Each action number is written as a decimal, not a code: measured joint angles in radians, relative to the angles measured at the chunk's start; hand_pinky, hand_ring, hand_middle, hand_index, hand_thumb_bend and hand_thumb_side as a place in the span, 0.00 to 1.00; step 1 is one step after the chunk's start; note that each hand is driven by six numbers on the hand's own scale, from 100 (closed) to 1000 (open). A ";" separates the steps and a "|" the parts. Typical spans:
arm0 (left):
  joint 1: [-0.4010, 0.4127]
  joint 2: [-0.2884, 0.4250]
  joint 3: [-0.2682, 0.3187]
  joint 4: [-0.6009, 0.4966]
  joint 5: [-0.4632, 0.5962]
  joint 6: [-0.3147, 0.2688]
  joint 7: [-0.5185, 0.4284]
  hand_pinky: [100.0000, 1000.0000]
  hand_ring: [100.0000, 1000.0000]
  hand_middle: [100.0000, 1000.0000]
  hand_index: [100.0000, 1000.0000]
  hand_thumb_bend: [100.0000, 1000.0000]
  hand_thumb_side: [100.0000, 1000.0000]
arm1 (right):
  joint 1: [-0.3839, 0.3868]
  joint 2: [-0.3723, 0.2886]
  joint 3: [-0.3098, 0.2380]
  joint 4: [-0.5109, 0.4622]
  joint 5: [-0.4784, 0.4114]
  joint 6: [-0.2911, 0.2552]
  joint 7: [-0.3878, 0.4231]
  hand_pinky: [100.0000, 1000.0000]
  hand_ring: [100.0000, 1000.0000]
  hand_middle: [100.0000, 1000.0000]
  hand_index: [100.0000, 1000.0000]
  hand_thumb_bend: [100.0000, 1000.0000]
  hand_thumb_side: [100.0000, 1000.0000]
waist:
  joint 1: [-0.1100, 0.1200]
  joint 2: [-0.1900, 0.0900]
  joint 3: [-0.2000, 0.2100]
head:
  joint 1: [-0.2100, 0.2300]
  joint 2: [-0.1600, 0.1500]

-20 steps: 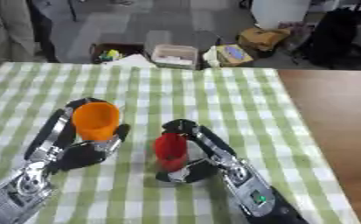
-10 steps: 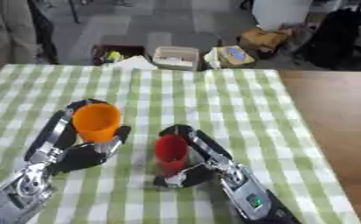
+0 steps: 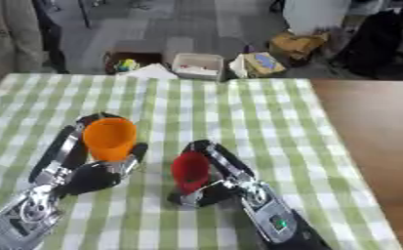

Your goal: Pour the contents of one cup into another cup.

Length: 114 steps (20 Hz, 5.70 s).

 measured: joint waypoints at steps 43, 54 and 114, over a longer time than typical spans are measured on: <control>0.030 0.061 0.004 -0.274 0.126 0.099 0.005 0.36 0.64 0.30 0.47 0.01 0.10 | -0.028 -0.201 -0.127 0.115 -0.028 0.031 -0.167 0.37 0.33 0.38 0.38 0.14 0.00 | -0.006 -0.065 0.039 | -0.022 -0.009; 0.053 0.087 0.013 -0.380 0.168 0.089 -0.030 0.36 0.64 0.30 0.47 0.00 0.08 | -0.036 -0.256 -0.181 0.227 0.034 0.018 -0.220 0.37 0.34 0.38 0.38 0.20 0.00 | -0.009 -0.075 0.083 | -0.043 -0.009; 0.236 0.119 -0.080 -0.271 -0.070 0.011 -0.145 0.36 0.65 0.30 0.44 0.00 0.09 | -0.176 -0.313 -0.078 -0.049 -0.017 -0.040 -0.098 0.42 0.35 0.38 0.39 0.18 0.00 | -0.100 -0.097 0.032 | -0.052 -0.018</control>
